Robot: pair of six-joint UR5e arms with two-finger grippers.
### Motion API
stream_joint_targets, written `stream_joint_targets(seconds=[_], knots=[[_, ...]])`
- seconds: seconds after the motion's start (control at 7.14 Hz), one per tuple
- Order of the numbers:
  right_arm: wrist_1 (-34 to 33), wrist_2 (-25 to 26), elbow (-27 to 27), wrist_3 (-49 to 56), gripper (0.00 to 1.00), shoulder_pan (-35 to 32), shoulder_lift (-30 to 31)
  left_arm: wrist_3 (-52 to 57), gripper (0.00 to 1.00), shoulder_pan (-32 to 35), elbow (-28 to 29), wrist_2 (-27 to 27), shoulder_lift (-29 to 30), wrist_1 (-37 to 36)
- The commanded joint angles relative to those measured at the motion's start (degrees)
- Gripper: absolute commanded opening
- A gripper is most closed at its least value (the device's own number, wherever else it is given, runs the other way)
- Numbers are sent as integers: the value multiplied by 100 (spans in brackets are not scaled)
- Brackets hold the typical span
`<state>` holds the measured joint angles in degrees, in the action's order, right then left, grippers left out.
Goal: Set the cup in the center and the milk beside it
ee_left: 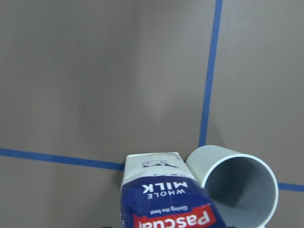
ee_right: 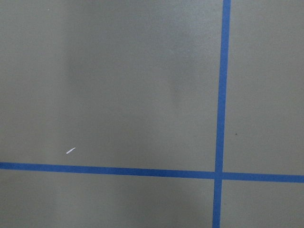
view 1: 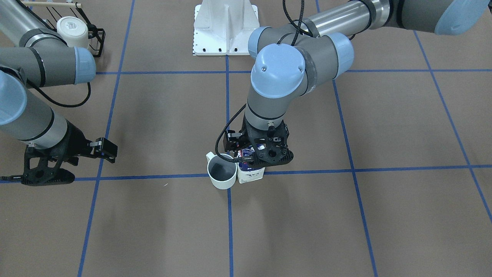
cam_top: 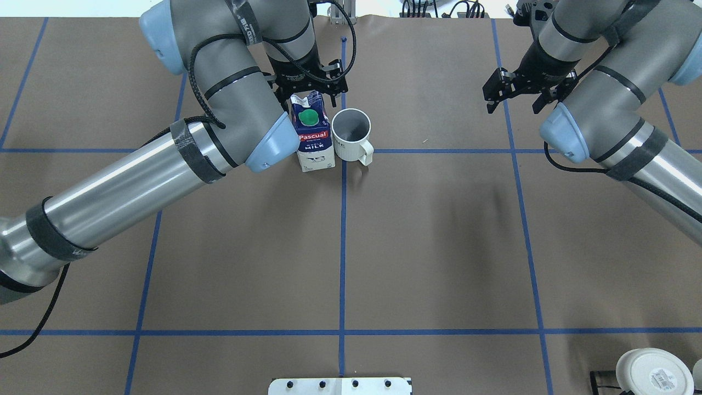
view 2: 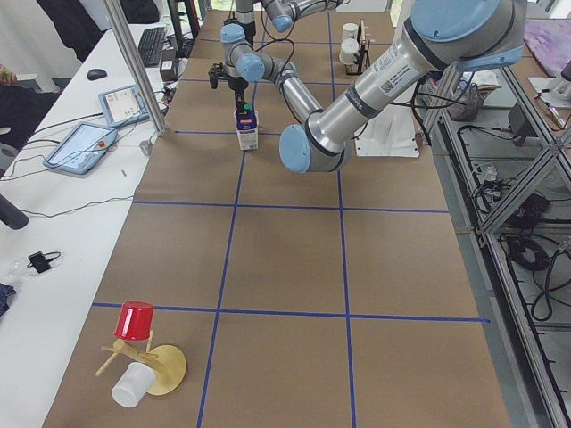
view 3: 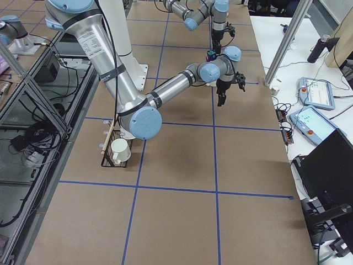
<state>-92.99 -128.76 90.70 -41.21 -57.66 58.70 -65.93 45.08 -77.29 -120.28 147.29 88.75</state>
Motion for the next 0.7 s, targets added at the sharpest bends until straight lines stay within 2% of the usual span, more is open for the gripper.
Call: stream_joint_targets(seconds=[0.0, 0.14, 0.28, 0.42, 0.56], knots=[[9, 27, -17, 16, 100, -8, 9, 18, 98, 184, -407, -30, -51, -251], [9, 44, -43, 25, 100, -69, -8, 27, 98, 299, -871, -39, -165, -688], [35, 105, -35, -10, 100, -96, 131, 306, 98, 387, -1816, -48, -906, -753], [35, 210, 0, -88, 100, -113, 159, 413, 98, 457, -3061, -57, -2001, -693], [27, 333, 1, -28, 100, -209, 315, 483, 98, 728, -3673, -74, -2699, -588]])
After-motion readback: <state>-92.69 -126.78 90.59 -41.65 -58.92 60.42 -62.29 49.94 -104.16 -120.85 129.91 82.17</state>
